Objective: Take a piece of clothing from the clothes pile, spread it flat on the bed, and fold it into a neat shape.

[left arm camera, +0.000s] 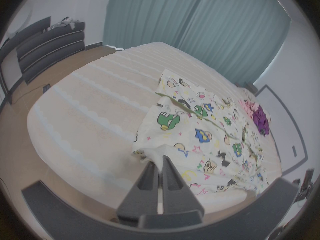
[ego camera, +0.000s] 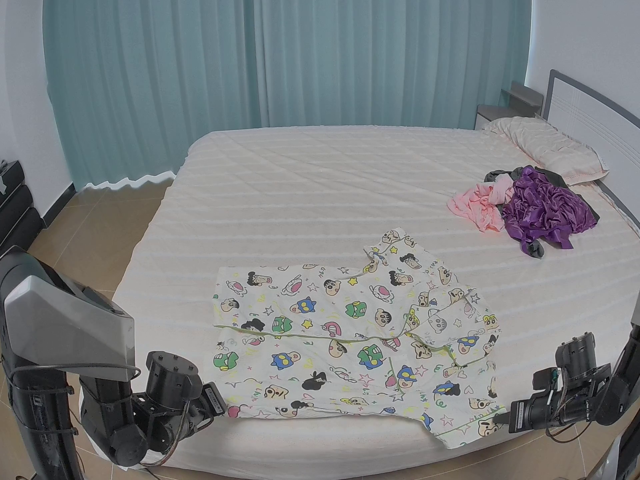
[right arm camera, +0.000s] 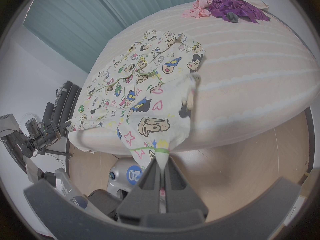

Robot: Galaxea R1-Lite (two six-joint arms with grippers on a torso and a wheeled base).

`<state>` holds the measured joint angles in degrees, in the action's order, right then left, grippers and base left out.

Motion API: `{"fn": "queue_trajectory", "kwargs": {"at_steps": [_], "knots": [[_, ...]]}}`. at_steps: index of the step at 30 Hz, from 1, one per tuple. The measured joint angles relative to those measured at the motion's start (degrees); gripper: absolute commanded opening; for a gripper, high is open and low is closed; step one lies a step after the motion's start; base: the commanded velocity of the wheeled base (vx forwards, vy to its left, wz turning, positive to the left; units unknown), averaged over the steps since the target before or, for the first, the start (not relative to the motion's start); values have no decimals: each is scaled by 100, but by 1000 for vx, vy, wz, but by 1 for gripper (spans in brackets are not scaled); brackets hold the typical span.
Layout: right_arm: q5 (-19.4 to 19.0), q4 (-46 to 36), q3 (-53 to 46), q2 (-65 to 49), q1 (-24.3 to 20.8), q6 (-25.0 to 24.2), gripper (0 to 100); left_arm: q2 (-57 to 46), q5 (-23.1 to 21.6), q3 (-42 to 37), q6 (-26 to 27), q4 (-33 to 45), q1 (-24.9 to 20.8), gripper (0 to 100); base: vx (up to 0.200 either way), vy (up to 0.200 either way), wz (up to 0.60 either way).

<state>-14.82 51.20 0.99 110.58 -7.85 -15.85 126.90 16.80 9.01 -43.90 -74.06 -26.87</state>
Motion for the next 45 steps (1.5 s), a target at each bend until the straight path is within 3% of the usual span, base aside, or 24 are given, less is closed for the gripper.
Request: {"fn": "queue_trajectory", "kwargs": {"at_steps": [8,16,25,34,40,45], "knots": [[24,-1258,0,-1119,-112,26,0,-232,-7,-658,602,66,-193,0,0,0,0],[79,-2075,0,-1897,-344,72,0,-319,-20,-789,1145,232,-397,0,0,0,0],[479,-2389,2,-2181,-788,26,0,-885,-354,-791,1927,1549,-427,0,0,0,0],[557,-3232,2,-2619,-1089,28,0,-1186,-492,-700,2297,2354,-406,0,0,0,0],[555,-3402,0,-2935,-1117,17,0,-1265,-677,-645,2395,2783,-406,0,0,0,0],[550,-3407,2,-3045,-1119,17,0,-1456,-895,-304,2403,3580,-293,0,0,0,0]]}}
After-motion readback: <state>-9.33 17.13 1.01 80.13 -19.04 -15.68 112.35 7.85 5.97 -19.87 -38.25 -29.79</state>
